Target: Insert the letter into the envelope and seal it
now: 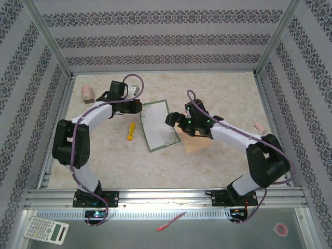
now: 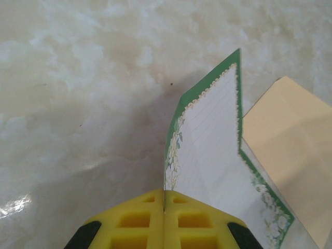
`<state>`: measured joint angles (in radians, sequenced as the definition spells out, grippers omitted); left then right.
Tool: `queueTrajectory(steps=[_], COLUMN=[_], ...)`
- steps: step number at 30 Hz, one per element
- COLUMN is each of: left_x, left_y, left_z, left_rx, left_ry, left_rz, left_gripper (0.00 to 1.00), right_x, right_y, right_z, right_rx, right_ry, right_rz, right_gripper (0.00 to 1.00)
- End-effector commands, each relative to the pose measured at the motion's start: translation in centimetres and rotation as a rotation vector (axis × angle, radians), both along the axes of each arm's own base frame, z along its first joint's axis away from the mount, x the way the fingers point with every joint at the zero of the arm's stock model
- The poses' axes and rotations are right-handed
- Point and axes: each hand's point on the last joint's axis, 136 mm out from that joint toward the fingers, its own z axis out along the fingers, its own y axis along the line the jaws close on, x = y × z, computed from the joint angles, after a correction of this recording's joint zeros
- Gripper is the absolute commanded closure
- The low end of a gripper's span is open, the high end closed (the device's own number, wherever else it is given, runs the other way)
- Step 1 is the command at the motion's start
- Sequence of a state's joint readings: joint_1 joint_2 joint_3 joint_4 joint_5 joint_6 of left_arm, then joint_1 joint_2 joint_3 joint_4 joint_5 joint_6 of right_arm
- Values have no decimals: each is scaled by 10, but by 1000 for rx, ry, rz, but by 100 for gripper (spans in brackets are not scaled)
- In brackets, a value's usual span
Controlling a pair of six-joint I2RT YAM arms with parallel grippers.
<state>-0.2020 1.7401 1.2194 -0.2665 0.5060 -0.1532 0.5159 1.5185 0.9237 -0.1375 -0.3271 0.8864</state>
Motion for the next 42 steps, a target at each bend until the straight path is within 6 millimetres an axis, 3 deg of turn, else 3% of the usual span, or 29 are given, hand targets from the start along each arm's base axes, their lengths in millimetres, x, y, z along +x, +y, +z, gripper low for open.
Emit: queueTrajectory(steps=[1,8,11,14,19,30,42], left_x=[-5,-28,-39,-51,-72,-102,-118], left_y=[-14,-36,-46,-54,-66,-79,-94], left_z=[27,61,71,75,75,61,46], left_rx=[18,27,49,79,206,425,569], left_ry=[-131,-253,-304,-343,-435,-511,-554], left_rz=[-53,-149,-207,-262,-342,-482,-575], left_gripper=[100,100,100,100,100,100,100], right_x=[12,28,33,39,46,50,31], right_y=[-9,-18,-10,-7,-2,-2,-3], right_z=[34,70,75,67,61,75,48], right_rx=[40,54,142,193,237,207,131], right_ry=[-30,82,160,259,350,390,484], right_rz=[-17,-60,-52,-72,-66,-49,-34], right_gripper=[2,3,3,4,8,10,13])
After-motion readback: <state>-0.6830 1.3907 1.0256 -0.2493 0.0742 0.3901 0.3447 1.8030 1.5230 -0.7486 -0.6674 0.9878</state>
